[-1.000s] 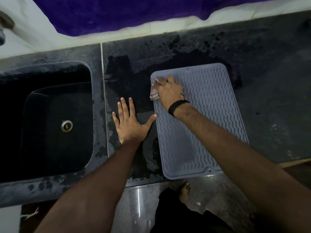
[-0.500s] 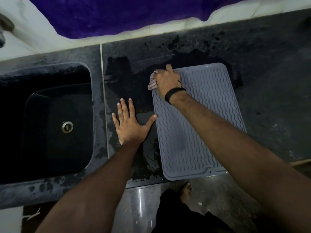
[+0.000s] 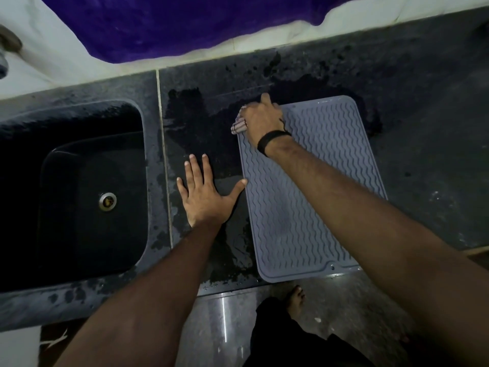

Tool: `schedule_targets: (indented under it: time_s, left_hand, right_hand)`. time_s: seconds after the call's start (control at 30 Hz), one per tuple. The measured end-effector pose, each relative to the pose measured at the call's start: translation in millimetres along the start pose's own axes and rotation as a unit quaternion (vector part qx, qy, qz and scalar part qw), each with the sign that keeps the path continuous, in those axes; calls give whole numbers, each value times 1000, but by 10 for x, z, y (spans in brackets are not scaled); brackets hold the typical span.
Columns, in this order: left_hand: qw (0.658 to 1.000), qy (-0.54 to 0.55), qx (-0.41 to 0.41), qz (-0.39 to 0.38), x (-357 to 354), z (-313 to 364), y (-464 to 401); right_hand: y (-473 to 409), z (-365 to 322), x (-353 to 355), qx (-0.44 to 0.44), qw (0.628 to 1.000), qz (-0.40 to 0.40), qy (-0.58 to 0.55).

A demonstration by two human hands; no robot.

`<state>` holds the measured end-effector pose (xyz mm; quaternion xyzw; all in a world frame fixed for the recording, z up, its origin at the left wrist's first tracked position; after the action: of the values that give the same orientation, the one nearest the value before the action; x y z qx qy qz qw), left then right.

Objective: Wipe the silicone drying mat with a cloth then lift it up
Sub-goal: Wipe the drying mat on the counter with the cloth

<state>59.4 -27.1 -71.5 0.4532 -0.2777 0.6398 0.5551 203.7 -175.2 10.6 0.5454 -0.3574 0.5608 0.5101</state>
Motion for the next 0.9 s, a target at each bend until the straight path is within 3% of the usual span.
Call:
schedule_targets:
  time_s: [0.27, 0.43, 0.57, 0.9]
  left_hand:
    - [1000, -5, -2, 7, -6, 2, 4]
    - [1000, -5, -4, 8, 5, 21, 9]
    - [1000, -3, -6, 5, 20, 26, 17]
    - [1000, -8, -1, -3, 39, 41, 30]
  right_hand:
    - [314, -190, -160, 65, 995, 31, 74]
    - [251, -65, -104, 39, 999, 31, 0]
    - [71, -29, 16, -2, 1000, 10, 14]
    - [240, -67, -68, 56, 998, 14, 5]
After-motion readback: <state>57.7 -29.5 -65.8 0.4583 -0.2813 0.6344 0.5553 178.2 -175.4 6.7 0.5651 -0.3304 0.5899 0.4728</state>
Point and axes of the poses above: each hand's wrist, its own y-axis away from the middle knuckle, its own x-axis out of the back of the hand, z = x × y, the point moved 6 cm from there along -y, towards the middle knuckle, and after that the axes turned 13 degrees about y, right-handed, at the moved point
